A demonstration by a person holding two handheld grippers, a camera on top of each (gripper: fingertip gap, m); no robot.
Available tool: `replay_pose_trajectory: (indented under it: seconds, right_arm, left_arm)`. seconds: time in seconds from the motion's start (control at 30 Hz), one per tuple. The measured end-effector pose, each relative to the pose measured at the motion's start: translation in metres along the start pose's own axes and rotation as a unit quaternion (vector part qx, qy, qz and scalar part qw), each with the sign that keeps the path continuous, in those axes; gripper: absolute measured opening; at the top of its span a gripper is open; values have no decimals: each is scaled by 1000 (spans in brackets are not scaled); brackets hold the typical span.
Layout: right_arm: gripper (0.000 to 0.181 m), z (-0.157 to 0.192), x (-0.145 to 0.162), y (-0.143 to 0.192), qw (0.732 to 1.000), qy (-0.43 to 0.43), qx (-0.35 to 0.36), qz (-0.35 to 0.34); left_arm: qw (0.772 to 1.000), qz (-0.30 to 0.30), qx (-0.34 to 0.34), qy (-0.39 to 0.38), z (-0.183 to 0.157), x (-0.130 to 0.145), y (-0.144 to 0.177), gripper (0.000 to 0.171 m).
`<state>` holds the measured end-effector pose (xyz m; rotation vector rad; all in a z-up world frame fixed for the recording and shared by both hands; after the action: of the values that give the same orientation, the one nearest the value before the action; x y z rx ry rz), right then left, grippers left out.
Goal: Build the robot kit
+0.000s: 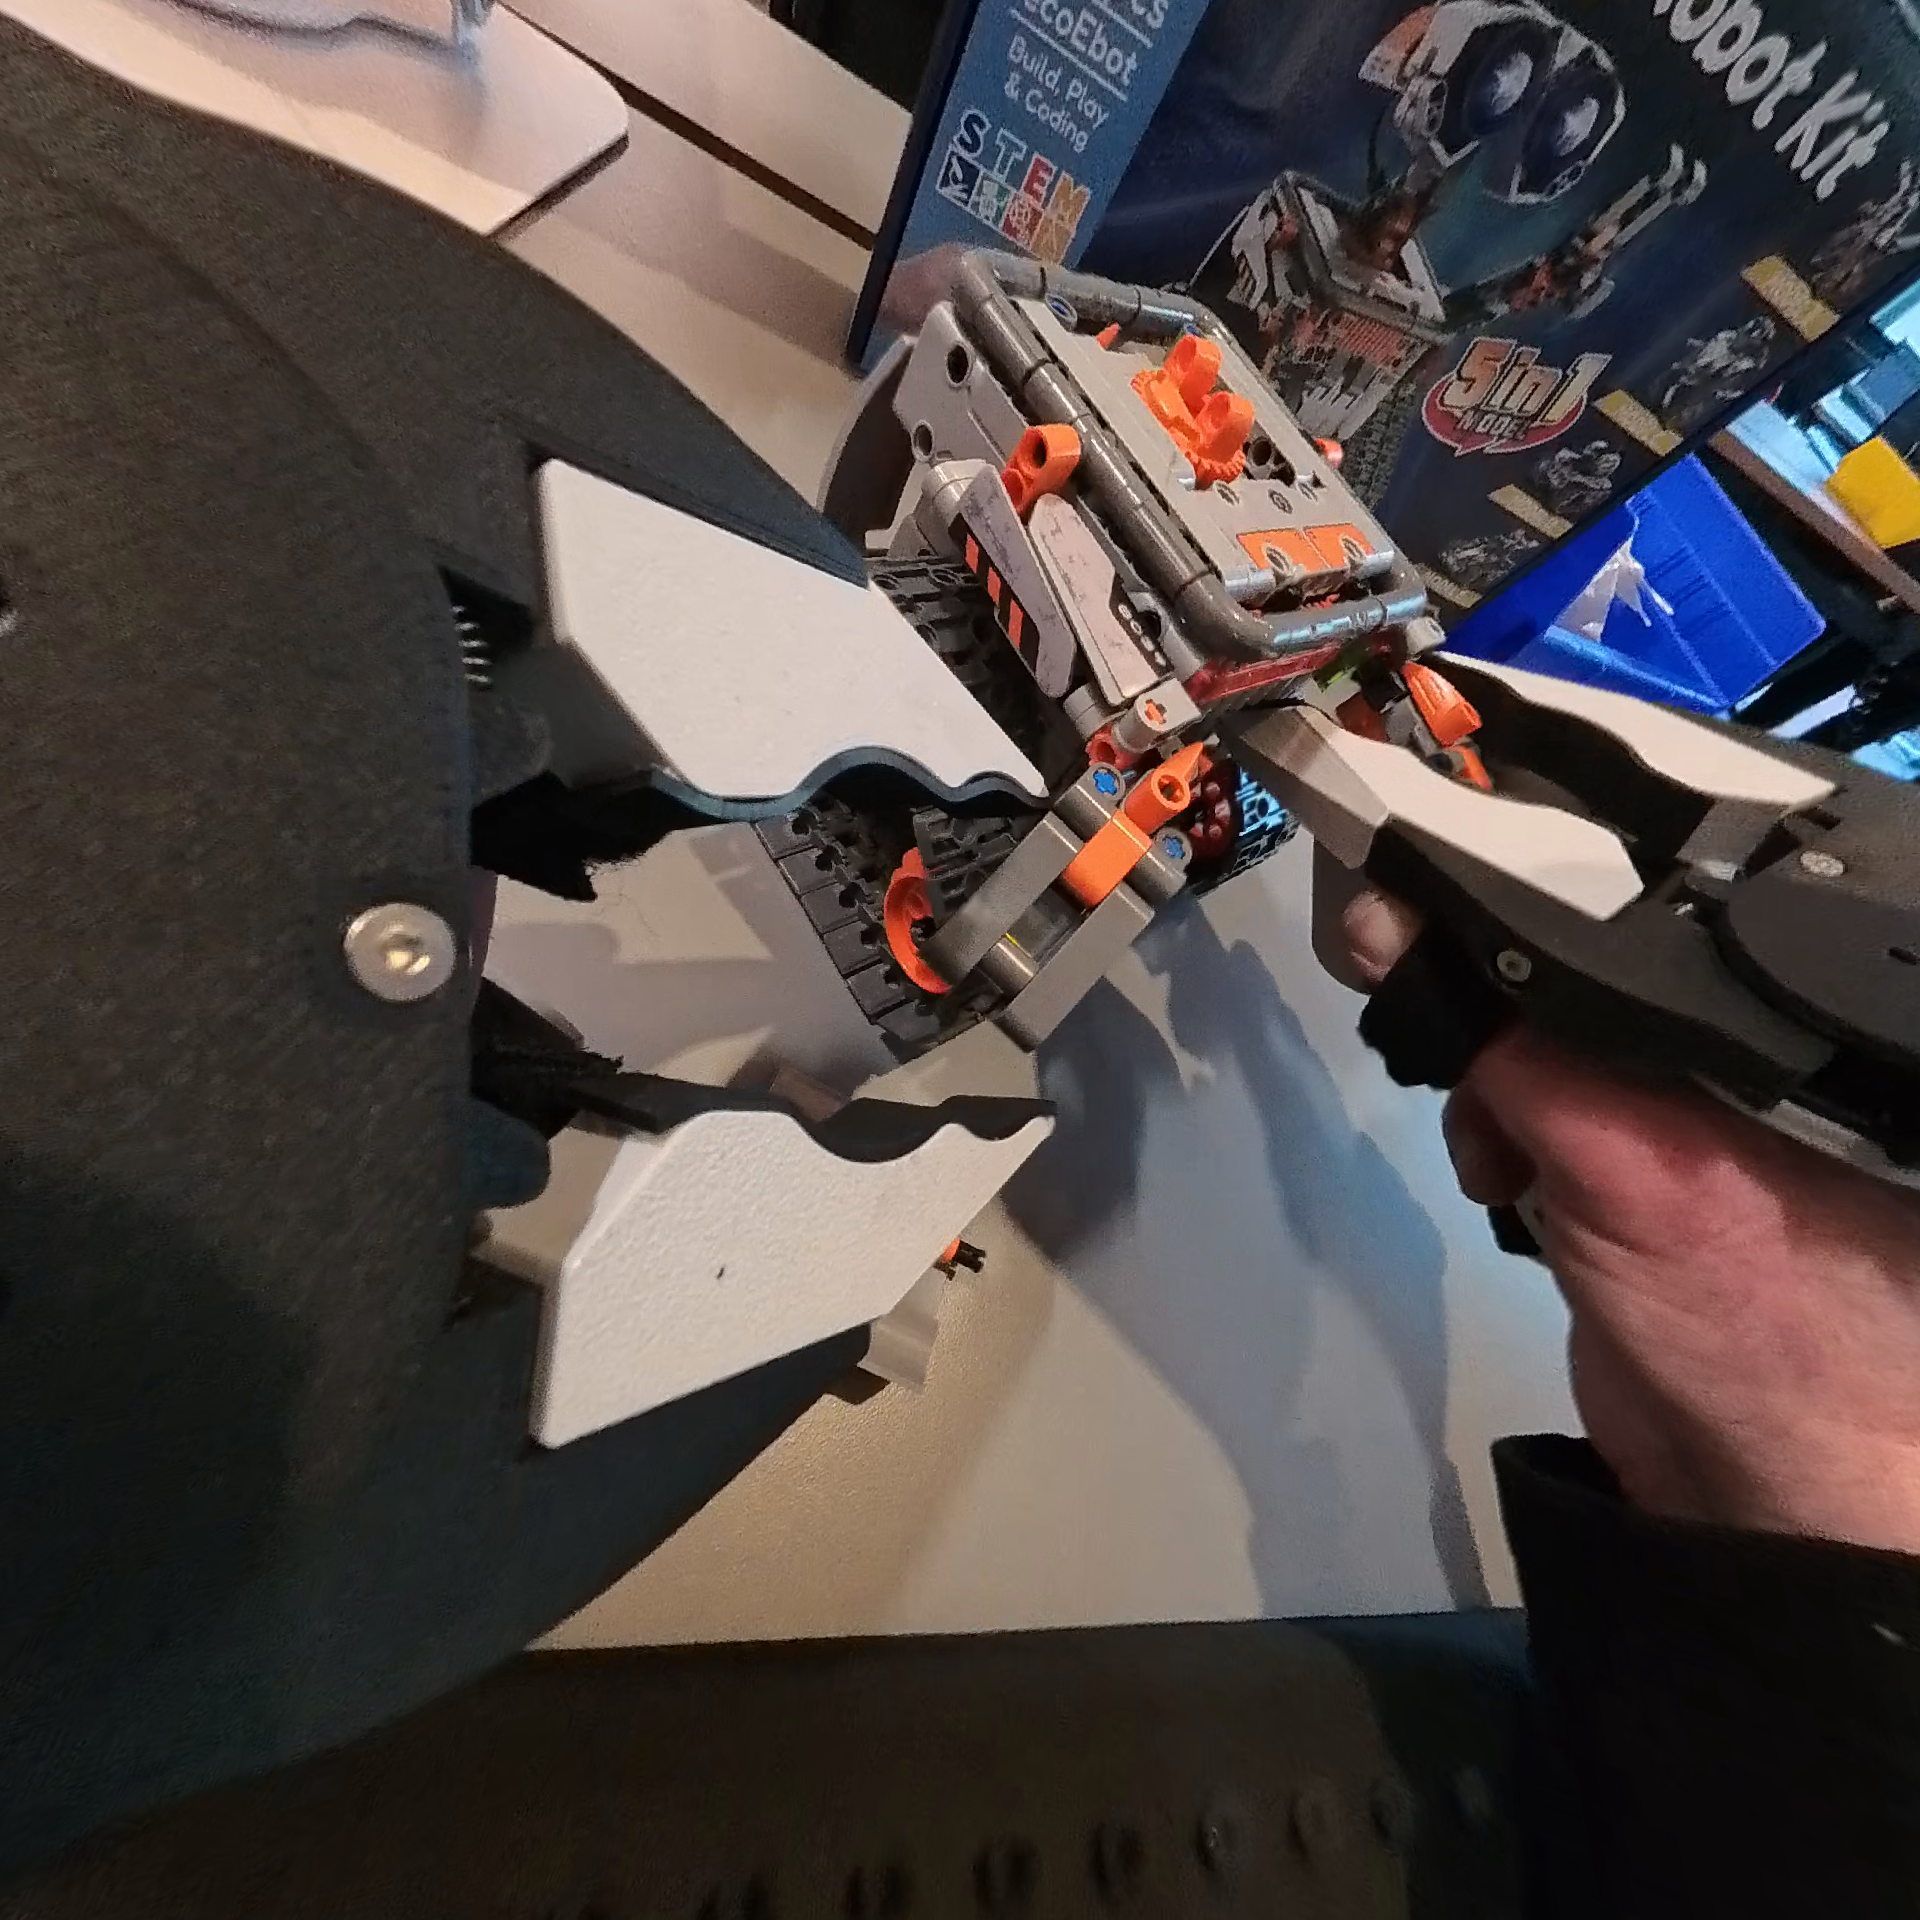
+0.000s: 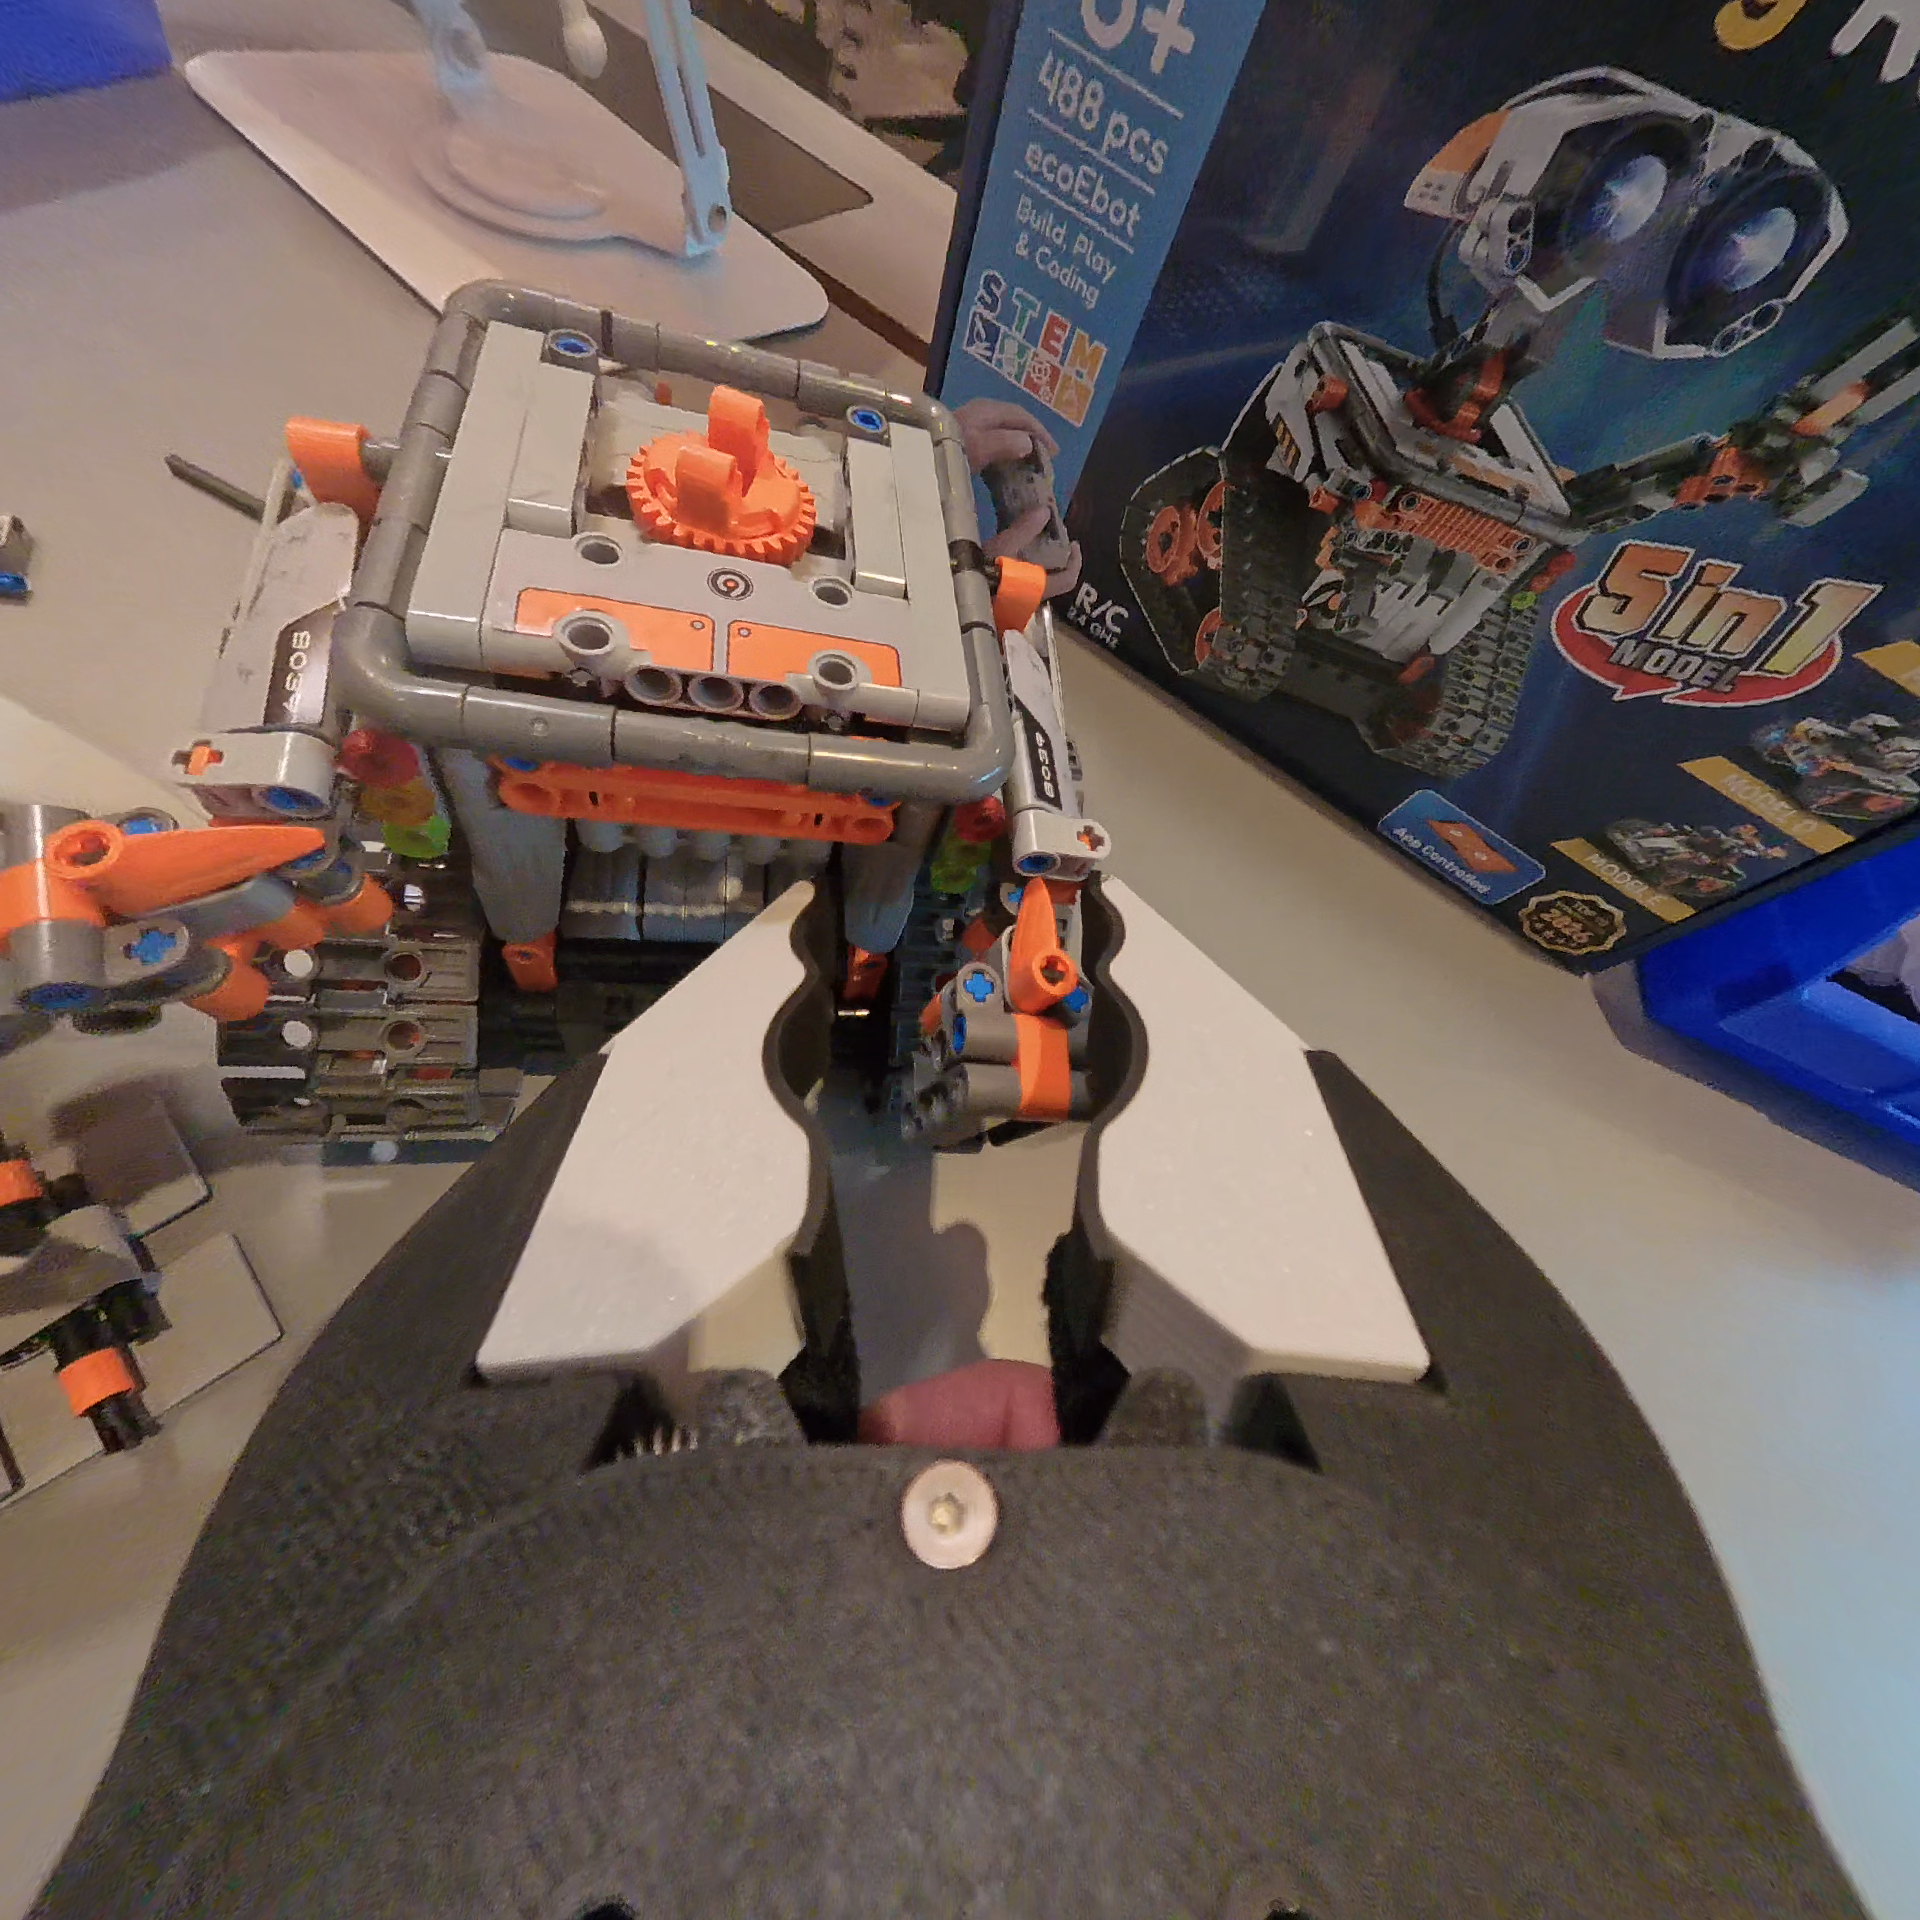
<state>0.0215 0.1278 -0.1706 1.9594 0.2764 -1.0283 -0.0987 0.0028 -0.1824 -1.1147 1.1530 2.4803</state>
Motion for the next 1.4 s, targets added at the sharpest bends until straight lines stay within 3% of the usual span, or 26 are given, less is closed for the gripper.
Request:
replay_pose_trajectory:
  seconds: [0.37,0.6,0.73,0.9,1.13,1.3,1.4]
  right_arm:
    - [48,0,8,24,999,-17,13,-37]
    - [51,10,10,32,998,-45,17,-28]
    - [32,1,9,30,997,-56,42,-20]
    - [23,-8,6,21,999,-47,17,-10]
    - [35,-12,-2,10,1000,1,5,20]
    - [47,-11,4,35,999,-22,25,-7]
    - [49,2,4,59,998,-36,13,-40]
  left_arm:
    - [996,23,-41,-77,-17,-2,10,61]
    - [998,32,-9,-57,-20,1,9,63]
    - [999,23,13,-42,-24,-3,4,66]
    - [998,15,38,-38,-32,-16,-5,69]
    - [997,31,46,-48,-45,-22,-21,74]
    - [999,-23,8,-22,-19,-15,12,67]
    - [998,-44,-28,22,16,-13,24,80]
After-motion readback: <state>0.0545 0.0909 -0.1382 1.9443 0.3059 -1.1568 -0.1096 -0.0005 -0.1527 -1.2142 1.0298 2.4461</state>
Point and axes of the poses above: each gripper's, where its closed fingertips meet, y back along the fingers, x out of its underside, z = x × y across the jaws, the point moved 8 cm from there along y, back along the fingers, and after that the axes turned 11 degrees about z, right-handed, at the moved point
